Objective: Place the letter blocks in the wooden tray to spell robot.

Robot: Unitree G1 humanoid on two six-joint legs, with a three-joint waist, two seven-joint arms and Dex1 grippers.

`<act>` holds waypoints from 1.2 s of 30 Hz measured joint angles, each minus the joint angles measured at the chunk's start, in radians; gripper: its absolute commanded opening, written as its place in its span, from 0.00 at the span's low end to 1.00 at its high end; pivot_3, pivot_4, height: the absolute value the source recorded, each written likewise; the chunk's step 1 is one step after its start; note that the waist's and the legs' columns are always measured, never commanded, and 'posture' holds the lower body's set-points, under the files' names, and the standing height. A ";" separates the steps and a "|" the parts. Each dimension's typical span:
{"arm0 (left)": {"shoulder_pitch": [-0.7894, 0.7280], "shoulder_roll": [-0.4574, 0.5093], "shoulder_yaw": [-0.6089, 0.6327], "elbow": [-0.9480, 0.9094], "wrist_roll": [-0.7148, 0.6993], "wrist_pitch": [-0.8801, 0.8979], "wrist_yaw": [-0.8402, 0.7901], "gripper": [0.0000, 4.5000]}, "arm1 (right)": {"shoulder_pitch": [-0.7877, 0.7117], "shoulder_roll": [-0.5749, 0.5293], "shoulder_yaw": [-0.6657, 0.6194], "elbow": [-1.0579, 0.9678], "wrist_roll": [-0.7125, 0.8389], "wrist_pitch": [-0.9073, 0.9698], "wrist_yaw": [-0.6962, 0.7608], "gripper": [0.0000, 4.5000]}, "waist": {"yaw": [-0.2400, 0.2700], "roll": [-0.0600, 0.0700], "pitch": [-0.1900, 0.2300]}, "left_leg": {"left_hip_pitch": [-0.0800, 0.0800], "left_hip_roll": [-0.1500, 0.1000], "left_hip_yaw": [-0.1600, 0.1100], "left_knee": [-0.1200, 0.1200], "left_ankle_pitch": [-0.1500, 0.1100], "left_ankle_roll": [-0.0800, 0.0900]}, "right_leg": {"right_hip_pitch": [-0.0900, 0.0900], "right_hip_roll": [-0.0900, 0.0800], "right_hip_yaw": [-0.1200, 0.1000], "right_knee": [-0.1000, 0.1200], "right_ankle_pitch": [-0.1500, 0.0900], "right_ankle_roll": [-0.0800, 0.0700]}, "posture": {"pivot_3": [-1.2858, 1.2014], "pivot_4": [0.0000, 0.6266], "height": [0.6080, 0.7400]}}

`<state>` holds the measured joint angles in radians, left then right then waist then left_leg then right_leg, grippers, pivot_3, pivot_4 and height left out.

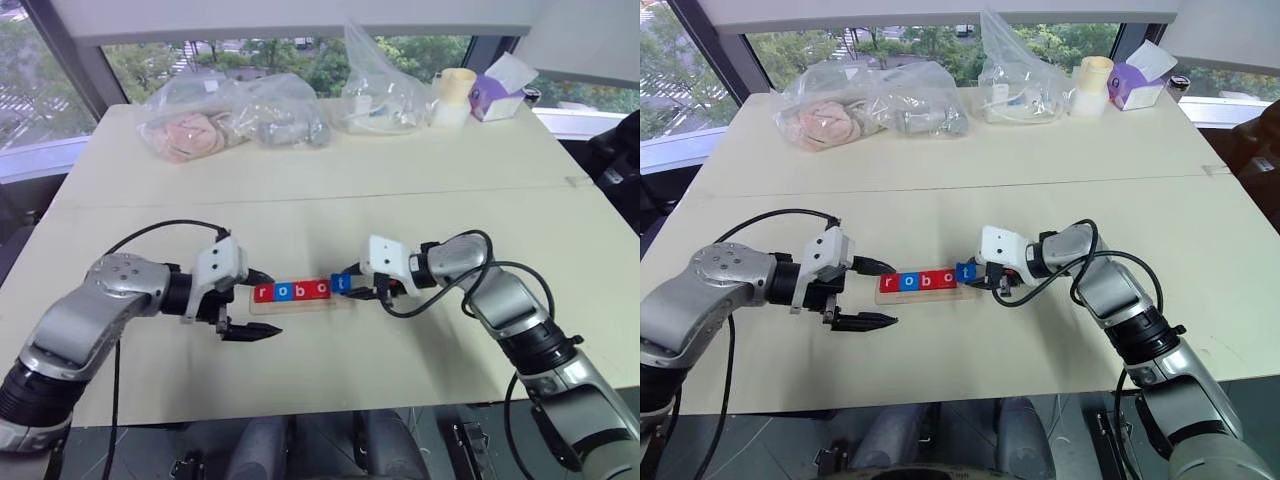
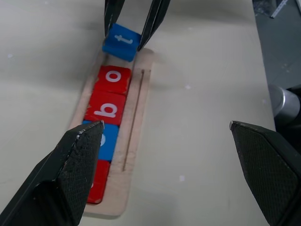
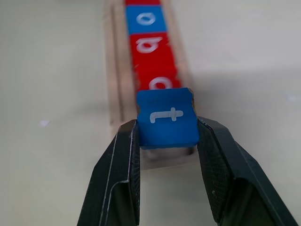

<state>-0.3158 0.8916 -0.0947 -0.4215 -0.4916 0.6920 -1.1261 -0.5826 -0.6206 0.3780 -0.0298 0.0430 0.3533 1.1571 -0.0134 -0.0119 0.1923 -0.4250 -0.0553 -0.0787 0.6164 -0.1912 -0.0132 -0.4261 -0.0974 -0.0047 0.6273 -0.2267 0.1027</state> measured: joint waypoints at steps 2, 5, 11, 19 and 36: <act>0.002 0.000 0.000 -0.007 0.000 0.001 0.011 1.00 | 0.000 0.000 0.002 0.012 -0.001 -0.009 0.010 0.25 | 0.000 0.000 0.000 | 0.000 0.000 0.000 0.000 0.000 0.000 | 0.000 0.000 0.000 0.000 0.000 0.000 | 0.52 0.24 0.96; 0.010 0.000 0.000 -0.013 -0.001 0.001 0.017 1.00 | 0.000 0.002 0.007 0.044 -0.010 -0.037 0.014 0.25 | 0.000 0.000 0.000 | 0.000 0.000 0.000 0.000 0.000 0.000 | 0.000 0.000 0.000 0.000 0.000 0.000 | 0.52 0.24 0.96; 0.019 0.000 -0.002 -0.016 -0.001 0.000 0.016 1.00 | -0.027 0.016 0.011 0.110 -0.029 -0.082 0.020 0.25 | 0.000 0.000 0.000 | 0.000 0.000 0.000 0.000 0.000 0.000 | 0.000 0.000 0.000 0.000 0.000 0.000 | 0.52 0.24 0.96; 0.022 -0.010 -0.002 -0.016 -0.001 0.000 0.021 1.00 | -0.056 0.042 0.006 0.173 -0.041 -0.135 0.014 0.93 | 0.000 0.000 0.000 | 0.000 0.000 0.000 0.000 0.000 0.000 | 0.000 0.000 0.000 0.000 0.000 0.000 | 0.52 0.24 0.96; -0.014 -0.026 -0.013 0.029 0.006 -0.001 0.021 1.00 | -0.062 0.069 -0.157 0.201 -0.004 -0.085 -0.143 0.93 | -0.001 0.000 0.000 | 0.001 0.000 0.000 0.000 0.000 0.000 | 0.000 0.000 0.000 0.001 0.000 0.000 | 0.52 0.24 0.96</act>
<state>-0.3300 0.8654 -0.1073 -0.3929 -0.4856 0.6909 -1.1048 -0.6444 -0.5516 0.2213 0.1710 0.0393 0.2686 1.0136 -0.0143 -0.0119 0.1922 -0.4244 -0.0555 -0.0782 0.6163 -0.1910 -0.0136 -0.4258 -0.0972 -0.0046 0.6280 -0.2266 0.1027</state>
